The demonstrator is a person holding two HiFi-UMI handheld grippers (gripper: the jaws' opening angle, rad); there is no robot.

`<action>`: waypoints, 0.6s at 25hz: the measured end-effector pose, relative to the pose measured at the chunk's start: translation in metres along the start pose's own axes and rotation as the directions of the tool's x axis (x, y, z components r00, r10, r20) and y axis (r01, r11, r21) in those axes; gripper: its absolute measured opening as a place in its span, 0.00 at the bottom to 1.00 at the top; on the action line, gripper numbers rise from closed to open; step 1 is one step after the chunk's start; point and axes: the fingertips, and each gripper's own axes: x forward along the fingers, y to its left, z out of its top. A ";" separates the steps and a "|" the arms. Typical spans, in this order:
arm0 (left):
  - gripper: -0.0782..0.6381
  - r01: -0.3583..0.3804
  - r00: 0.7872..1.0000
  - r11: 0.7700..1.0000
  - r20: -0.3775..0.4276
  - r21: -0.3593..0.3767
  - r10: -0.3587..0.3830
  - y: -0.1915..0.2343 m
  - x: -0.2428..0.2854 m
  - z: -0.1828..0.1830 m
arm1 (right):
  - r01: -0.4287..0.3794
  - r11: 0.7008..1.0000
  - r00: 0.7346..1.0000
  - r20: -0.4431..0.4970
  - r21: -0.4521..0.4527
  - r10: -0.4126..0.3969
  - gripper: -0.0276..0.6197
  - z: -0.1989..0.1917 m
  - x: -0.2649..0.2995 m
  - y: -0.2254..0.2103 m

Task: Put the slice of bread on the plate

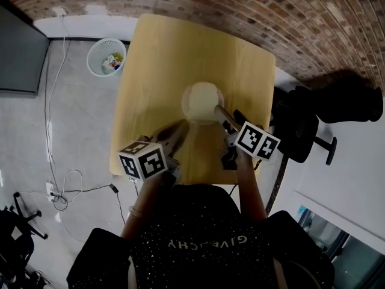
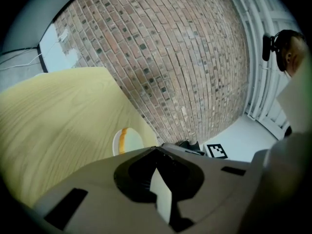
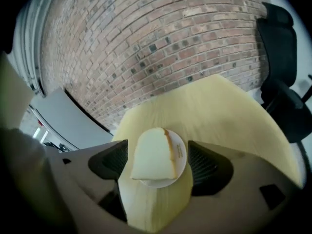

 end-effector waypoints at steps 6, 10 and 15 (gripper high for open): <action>0.12 -0.020 0.999 0.975 -0.023 0.220 0.026 -0.042 -0.003 -0.012 | -0.318 0.948 0.939 0.146 0.022 0.312 0.38 -0.004 -0.055 0.048; 0.12 -0.063 0.997 0.902 -0.004 0.427 0.072 -0.078 -0.011 -0.017 | -0.385 0.921 0.899 0.198 -0.063 0.390 0.06 -0.012 -0.096 0.066; 0.12 -0.079 0.997 0.814 0.068 0.576 0.048 -0.121 -0.030 -0.019 | -0.405 0.889 0.861 0.238 -0.215 0.450 0.06 -0.016 -0.135 0.083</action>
